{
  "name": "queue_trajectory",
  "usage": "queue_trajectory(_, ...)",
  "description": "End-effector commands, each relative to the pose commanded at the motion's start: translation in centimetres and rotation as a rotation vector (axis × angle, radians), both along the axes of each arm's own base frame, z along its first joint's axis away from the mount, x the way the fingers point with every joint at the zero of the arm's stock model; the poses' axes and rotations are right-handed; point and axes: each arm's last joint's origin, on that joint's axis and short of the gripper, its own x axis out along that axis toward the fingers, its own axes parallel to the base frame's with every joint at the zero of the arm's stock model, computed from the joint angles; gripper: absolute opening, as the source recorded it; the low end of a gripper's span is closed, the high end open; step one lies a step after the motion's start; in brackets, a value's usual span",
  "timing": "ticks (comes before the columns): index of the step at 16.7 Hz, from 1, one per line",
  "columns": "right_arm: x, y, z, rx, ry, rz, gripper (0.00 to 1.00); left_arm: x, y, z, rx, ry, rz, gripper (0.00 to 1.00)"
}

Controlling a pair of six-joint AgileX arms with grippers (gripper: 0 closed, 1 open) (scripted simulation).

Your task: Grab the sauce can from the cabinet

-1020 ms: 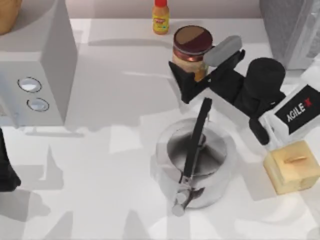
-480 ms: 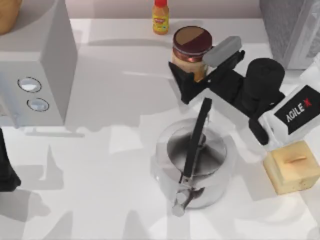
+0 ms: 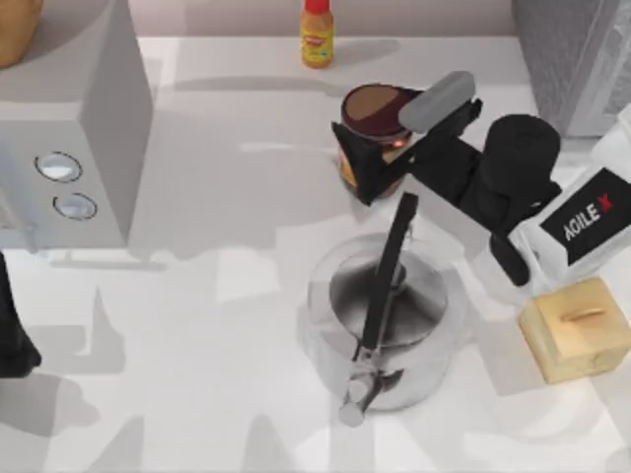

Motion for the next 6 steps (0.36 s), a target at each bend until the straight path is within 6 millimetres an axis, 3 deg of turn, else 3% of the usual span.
queue_trajectory(6, 0.0, 0.0, 0.0, 0.0, 0.0, 0.0, 1.0, 0.0, 0.0, 0.0, 0.0, 0.0, 0.0, 1.0)
